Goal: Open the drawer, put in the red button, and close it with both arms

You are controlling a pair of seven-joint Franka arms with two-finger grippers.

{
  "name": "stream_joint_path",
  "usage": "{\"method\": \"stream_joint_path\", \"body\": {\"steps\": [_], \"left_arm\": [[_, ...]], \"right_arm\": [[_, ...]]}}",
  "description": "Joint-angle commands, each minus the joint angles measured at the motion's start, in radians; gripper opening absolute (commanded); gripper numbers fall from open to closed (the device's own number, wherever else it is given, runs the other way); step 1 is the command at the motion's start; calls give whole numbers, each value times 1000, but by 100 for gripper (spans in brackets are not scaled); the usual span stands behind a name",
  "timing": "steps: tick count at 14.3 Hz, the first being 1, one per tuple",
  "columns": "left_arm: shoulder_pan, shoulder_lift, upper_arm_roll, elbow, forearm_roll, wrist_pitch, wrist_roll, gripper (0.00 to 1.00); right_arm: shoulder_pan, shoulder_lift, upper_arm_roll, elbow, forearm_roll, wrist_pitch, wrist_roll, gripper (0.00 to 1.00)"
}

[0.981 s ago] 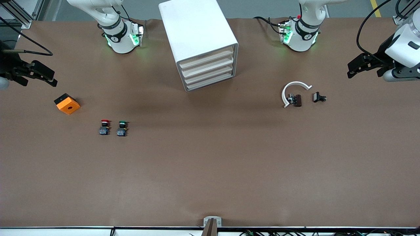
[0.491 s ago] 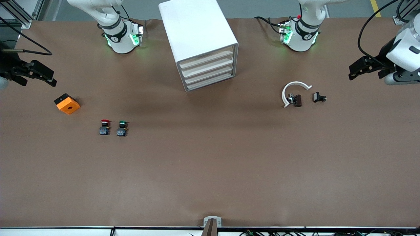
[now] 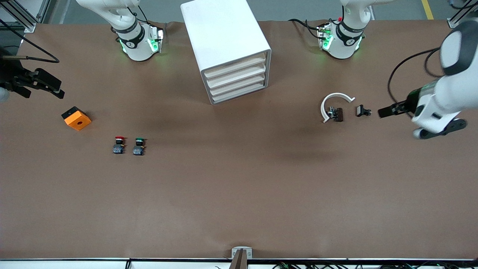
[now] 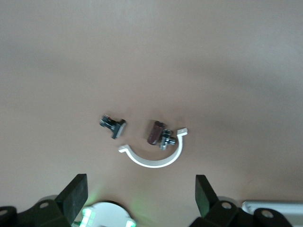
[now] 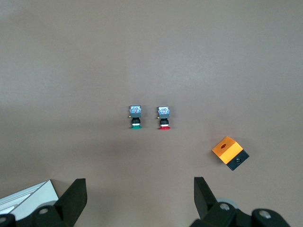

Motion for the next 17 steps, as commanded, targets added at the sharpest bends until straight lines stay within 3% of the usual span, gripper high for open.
{"method": "stream_joint_path", "body": {"steps": [1, 3, 6, 12, 14, 17], "left_arm": [[-75, 97, -7, 27, -25, 28, -241, 100], [-131, 188, -9, 31, -29, 74, -434, 100], [-214, 346, -9, 115, -98, 83, -659, 100], [-273, 478, -9, 172, -371, 83, -1301, 100], [-325, 496, -7, 173, -451, 83, -1383, 100], [-363, 570, -7, 169, -613, 79, -1458, 100]], "right_arm": [[-2, 45, 13, 19, -12, -4, 2, 100], [-11, 46, 13, 19, -13, -3, 2, 100], [-19, 68, 8, 19, -16, 2, -9, 100], [-16, 176, 10, 5, -44, 28, -12, 100], [-19, 232, 7, -19, -48, 60, -12, 100], [-54, 243, 7, -174, -50, 230, -32, 100]]}}
